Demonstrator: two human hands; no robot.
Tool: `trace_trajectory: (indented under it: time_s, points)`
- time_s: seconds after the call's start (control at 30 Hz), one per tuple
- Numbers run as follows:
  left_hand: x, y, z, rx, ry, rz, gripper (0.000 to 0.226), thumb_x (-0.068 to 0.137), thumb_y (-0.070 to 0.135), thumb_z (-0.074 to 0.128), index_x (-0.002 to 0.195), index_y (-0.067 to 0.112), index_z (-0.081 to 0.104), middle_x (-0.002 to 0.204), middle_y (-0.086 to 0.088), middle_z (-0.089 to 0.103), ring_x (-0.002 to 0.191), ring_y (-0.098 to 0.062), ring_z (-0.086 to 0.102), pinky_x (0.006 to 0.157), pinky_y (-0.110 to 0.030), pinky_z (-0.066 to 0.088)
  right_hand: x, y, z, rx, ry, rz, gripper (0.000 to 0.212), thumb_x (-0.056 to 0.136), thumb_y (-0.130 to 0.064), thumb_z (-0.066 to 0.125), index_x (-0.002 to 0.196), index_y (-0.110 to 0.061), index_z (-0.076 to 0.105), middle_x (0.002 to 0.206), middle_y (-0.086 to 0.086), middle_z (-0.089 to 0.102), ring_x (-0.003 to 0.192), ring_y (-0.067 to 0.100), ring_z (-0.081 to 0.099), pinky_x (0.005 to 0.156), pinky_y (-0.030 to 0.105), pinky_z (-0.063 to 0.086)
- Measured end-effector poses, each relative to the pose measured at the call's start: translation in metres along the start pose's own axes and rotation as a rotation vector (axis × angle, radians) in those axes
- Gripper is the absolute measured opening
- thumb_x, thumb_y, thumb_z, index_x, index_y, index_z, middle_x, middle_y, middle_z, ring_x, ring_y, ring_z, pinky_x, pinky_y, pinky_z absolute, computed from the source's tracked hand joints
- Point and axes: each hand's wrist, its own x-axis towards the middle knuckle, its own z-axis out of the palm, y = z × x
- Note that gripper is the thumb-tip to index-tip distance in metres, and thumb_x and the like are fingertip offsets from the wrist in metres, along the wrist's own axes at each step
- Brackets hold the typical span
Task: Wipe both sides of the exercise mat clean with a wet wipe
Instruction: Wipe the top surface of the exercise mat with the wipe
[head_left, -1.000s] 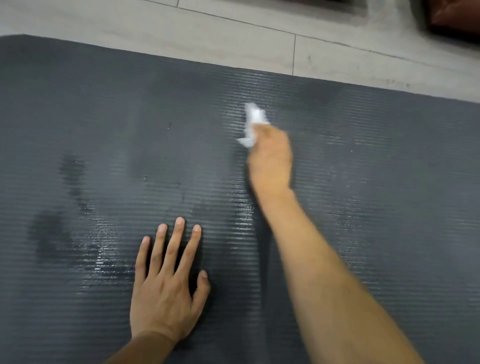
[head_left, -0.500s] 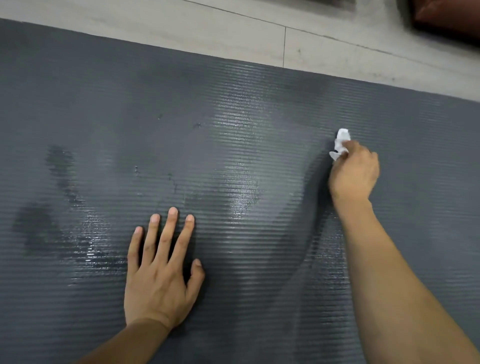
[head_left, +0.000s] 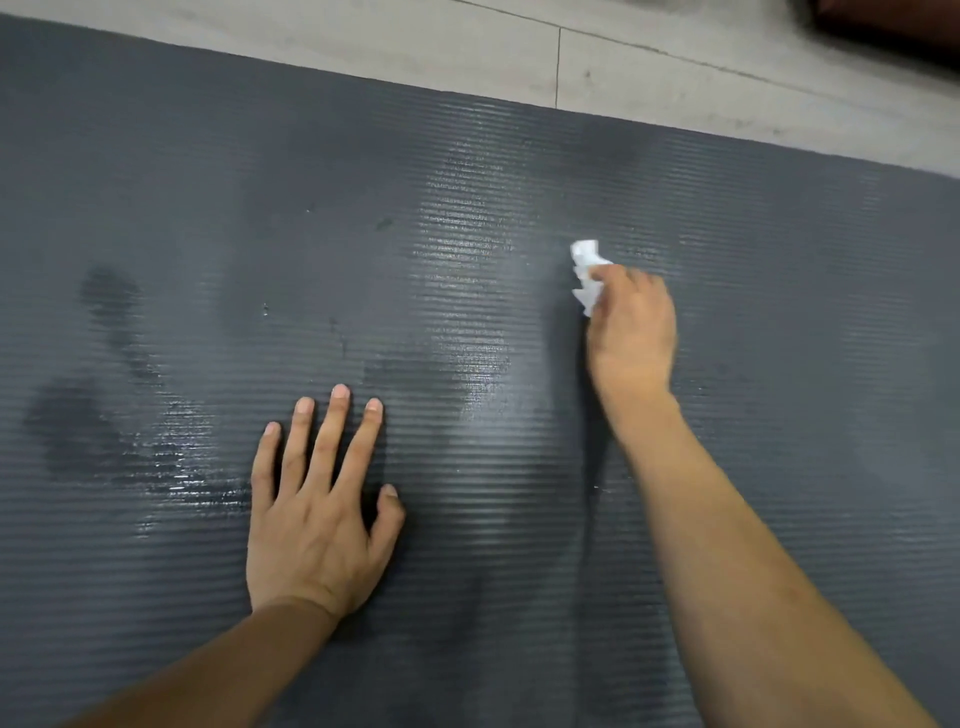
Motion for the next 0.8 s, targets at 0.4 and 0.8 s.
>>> trace_trajectory:
  time_s: [0.4, 0.8]
  points:
    - [0.000, -0.002, 0.005, -0.002, 0.055, 0.014, 0.071, 0.092, 0.045, 0.041, 0.155, 0.012, 0.043, 0.168, -0.011, 0.028, 0.156, -0.035, 0.023, 0.125, -0.059, 0.018, -0.061, -0.186, 0.006, 0.424, -0.226, -0.430, 0.031, 0.080, -0.008, 0.055, 0.105, -0.014, 0.072, 0.103, 0.004, 0.069, 0.096, 0.027, 0.059, 0.087, 0.039, 0.047]
    - [-0.001, 0.001, 0.004, -0.005, 0.092, 0.001, 0.071, 0.093, 0.043, 0.044, 0.160, 0.020, 0.035, 0.168, -0.008, 0.028, 0.156, -0.034, 0.024, 0.126, -0.056, 0.016, -0.047, -0.037, -0.019, 0.244, 0.049, 0.292, 0.032, 0.076, 0.004, 0.053, 0.098, -0.008, 0.073, 0.093, 0.016, 0.068, 0.086, 0.038, 0.060, 0.076, 0.042, 0.046]
